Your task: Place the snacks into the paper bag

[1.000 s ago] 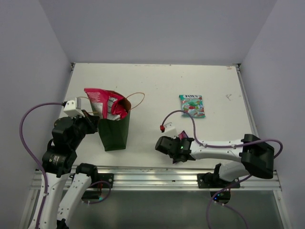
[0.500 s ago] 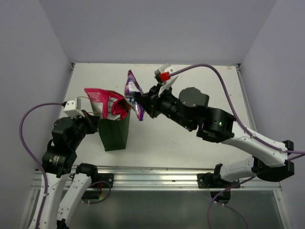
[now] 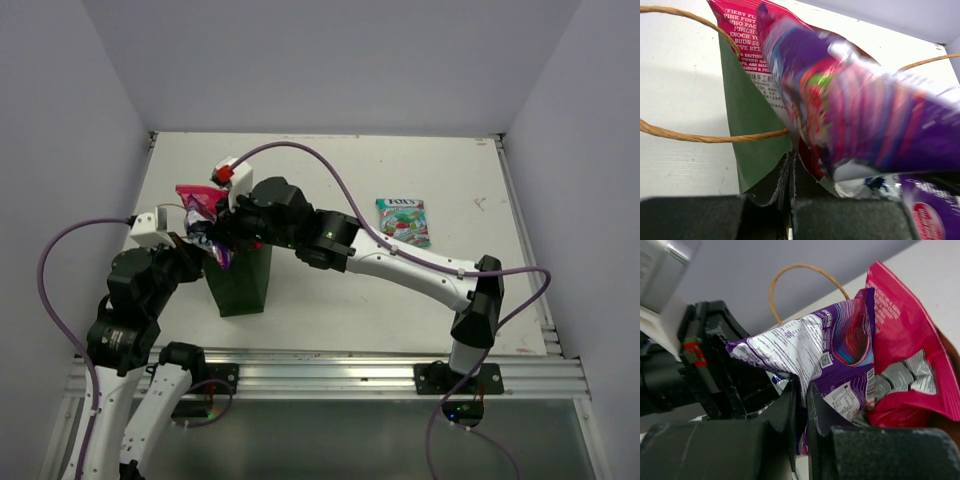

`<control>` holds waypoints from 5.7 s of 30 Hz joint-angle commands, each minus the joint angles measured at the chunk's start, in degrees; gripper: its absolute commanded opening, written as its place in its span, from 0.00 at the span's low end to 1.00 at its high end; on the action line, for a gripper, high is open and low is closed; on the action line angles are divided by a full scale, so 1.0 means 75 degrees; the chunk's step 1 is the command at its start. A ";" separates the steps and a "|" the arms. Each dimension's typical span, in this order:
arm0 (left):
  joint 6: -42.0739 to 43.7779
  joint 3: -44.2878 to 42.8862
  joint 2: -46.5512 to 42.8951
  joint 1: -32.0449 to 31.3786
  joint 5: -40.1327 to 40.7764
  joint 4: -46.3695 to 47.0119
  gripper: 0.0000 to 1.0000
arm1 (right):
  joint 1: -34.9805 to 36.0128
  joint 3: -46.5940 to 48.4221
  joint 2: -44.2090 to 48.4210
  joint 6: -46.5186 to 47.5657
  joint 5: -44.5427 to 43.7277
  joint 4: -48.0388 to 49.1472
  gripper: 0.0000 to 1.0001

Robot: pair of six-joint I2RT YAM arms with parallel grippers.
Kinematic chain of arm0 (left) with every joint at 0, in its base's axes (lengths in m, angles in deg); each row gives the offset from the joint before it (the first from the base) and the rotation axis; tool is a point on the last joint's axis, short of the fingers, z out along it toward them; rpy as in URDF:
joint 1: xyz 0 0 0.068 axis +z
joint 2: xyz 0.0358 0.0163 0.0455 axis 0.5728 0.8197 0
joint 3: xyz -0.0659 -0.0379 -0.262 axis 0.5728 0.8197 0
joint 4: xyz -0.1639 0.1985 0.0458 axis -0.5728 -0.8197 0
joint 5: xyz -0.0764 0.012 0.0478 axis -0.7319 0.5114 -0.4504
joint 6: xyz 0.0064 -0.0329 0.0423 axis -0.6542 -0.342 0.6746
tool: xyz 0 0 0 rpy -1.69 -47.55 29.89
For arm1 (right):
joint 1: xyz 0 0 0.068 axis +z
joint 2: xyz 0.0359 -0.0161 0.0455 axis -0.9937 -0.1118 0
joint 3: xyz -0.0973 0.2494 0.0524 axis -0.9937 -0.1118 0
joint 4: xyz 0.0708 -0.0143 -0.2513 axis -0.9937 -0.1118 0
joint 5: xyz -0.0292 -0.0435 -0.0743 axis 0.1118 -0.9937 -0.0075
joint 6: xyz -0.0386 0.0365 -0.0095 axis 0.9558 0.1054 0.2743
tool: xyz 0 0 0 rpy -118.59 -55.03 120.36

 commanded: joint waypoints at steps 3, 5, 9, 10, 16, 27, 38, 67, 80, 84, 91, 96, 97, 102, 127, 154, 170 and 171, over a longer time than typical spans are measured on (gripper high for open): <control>0.0157 -0.0199 -0.0021 0.0006 0.0218 -0.0577 0.00 | -0.0068 -0.0300 0.0675 -0.0709 -0.0411 0.0112 0.00; 0.0157 -0.0304 -0.0067 0.0006 0.0195 -0.0705 0.00 | -0.0091 -0.0395 0.0735 -0.0709 -0.0846 -0.0133 0.00; 0.0169 -0.0480 -0.0149 0.0006 0.0172 -0.0952 0.00 | -0.0477 0.0106 0.0419 -0.0803 -0.1586 -0.0673 0.00; 0.0169 -0.0539 -0.0161 0.0006 0.0148 -0.0987 0.00 | -0.0571 0.0294 0.0291 -0.0815 -0.1575 -0.0906 0.00; 0.0145 -0.0539 -0.0267 -0.0006 0.0125 -0.1152 0.00 | -0.0877 0.1888 -0.1302 -0.0838 -0.1306 -0.1714 0.00; 0.0239 -0.0446 -0.0115 0.0006 0.0031 -0.1047 0.00 | -0.0877 0.2488 -0.2207 -0.0547 -0.0964 -0.3110 0.00; 0.0204 -0.0399 -0.0091 0.0006 -0.0004 -0.0941 0.00 | -0.0865 0.2325 -0.2303 0.0122 -0.0954 -0.4354 0.00; 0.0215 -0.0094 -0.0009 0.0006 -0.0320 -0.0472 0.00 | -0.3813 -0.3553 0.2107 -0.0531 -0.2505 -0.2046 0.99; 0.0227 0.0000 0.0143 -0.0006 -0.0414 -0.0285 0.00 | -0.5986 -0.4872 0.0865 -0.0663 -0.1283 -0.0862 0.99; 0.0239 -0.0035 0.0155 0.0006 -0.0356 -0.0355 0.00 | -0.6092 -0.4825 0.0326 -0.0569 -0.1270 -0.0814 0.99; 0.0274 -0.0094 0.0132 0.0006 -0.0309 -0.0402 0.00 | -0.6127 -0.4790 -0.0273 -0.0382 -0.1891 -0.0732 0.98; 0.0263 -0.0070 0.0190 0.0006 -0.0356 -0.0355 0.00 | -0.6139 -0.4766 -0.0577 -0.0334 -0.2290 -0.0697 0.95; 0.0263 -0.0070 0.0190 -0.0006 -0.0356 -0.0355 0.00 | -0.6139 -0.4755 -0.0636 -0.0311 -0.2302 -0.0709 0.92; 0.0274 -0.0082 0.0178 0.0006 -0.0344 -0.0378 0.00 | -0.6139 -0.4778 -0.0894 -0.0323 -0.2290 -0.0732 0.47; 0.0169 0.0176 0.0143 0.0006 -0.0555 -0.0120 0.00 | -0.3749 0.0044 0.1697 -0.0719 0.3121 -0.0978 0.00; 0.0321 0.0117 0.0085 0.0006 -0.0579 -0.0109 0.00 | -0.1650 0.1232 -0.0823 -0.0640 0.2996 -0.4253 0.00; 0.0427 0.0106 0.0026 0.0006 -0.0672 -0.0027 0.00 | -0.1416 0.1243 -0.0694 -0.0229 0.2362 -0.5759 0.00; 0.0438 0.0105 0.0038 0.0006 -0.0672 -0.0038 0.00 | -0.1416 0.1396 -0.0788 -0.0206 0.2374 -0.5829 0.00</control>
